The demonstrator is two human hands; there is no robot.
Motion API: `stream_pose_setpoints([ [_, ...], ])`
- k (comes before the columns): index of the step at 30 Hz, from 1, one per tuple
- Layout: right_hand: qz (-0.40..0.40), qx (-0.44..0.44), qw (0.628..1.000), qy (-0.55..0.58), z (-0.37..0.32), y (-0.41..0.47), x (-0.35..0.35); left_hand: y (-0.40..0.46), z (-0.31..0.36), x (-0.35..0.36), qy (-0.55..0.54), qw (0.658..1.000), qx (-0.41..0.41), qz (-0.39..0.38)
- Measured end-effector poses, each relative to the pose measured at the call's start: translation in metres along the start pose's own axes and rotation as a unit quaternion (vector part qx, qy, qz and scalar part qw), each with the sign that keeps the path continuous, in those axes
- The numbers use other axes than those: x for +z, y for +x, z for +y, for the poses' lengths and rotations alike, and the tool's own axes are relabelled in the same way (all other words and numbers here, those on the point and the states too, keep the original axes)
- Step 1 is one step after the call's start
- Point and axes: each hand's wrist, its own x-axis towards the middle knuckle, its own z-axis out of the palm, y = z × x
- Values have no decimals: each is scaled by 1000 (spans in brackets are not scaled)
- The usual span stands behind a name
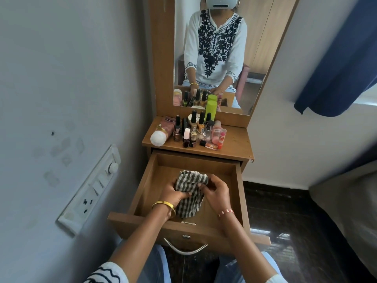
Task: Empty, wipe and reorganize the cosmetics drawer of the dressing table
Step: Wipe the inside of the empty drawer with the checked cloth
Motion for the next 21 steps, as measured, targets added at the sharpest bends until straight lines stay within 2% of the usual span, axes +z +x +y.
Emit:
stream_pose_setpoints([
  [13, 45, -37, 996, -71, -4, -6, 6, 2, -1, 0, 48, 997, -1, 67],
  [18, -29, 61, 994, 91, -5, -1, 1, -2, 1, -1, 7, 1000, -19, 13],
  [21, -11, 107, 986, 130, -1, 3, -6, -1, 0, -2, -35, 998, -38, -39],
])
